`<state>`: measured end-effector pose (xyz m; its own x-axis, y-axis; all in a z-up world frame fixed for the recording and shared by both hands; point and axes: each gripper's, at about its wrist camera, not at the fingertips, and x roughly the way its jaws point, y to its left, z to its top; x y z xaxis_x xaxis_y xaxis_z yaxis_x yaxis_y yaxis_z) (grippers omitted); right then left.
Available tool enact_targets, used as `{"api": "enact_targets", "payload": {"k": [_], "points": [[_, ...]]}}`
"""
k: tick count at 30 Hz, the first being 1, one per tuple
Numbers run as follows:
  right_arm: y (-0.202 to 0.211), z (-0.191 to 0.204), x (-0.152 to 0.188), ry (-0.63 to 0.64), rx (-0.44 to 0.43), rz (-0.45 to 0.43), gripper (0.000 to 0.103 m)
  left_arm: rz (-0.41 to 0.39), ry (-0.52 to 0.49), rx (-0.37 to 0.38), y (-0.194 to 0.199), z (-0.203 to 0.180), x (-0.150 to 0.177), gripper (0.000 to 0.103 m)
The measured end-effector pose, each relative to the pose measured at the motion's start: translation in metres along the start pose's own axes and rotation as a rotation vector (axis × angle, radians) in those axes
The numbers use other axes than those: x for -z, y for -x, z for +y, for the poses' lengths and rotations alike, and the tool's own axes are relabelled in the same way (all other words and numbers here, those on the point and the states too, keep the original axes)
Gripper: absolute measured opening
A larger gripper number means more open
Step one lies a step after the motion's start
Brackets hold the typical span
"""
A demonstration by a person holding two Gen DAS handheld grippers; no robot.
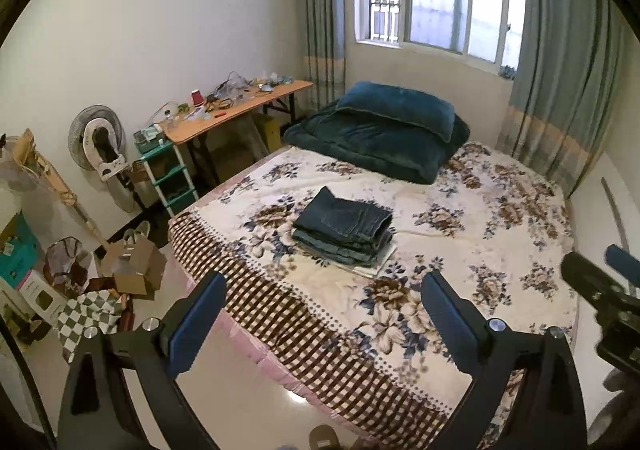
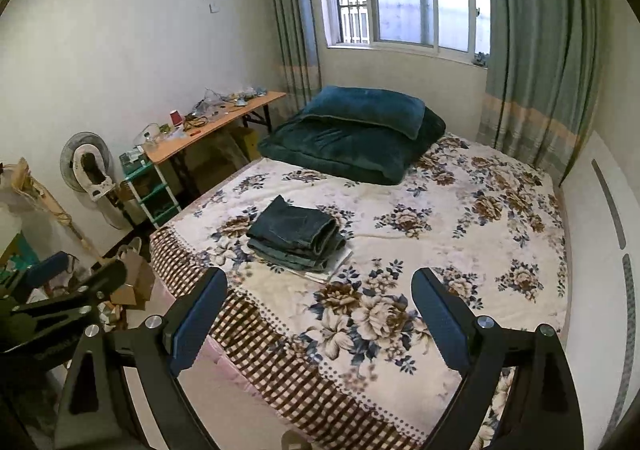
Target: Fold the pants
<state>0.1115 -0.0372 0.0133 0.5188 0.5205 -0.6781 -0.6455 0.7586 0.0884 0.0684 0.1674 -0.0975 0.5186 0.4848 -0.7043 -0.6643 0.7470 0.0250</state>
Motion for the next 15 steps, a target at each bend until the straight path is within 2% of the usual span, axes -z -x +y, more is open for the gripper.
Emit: {"api": "enact_targets", "payload": {"k": [3,7,15], "points": [[-0.007,0.002,-0.004,0.007,-0.005,0.005,0.1,0.033,0.017,-0.029,-0.013,0.001,-0.006,0.1],[-0.032,-0.002,-0.017,0.001,-0.012,0.031,0.1,0.065,0.043,-0.033,-0.029,0.006,-0.017,0.1],[-0.089,-0.012,-0.057,0.008,0.022,0.069,0.1,0.086,-0.025,-0.096,-0.059,-0.002,-0.045,0.103]]}}
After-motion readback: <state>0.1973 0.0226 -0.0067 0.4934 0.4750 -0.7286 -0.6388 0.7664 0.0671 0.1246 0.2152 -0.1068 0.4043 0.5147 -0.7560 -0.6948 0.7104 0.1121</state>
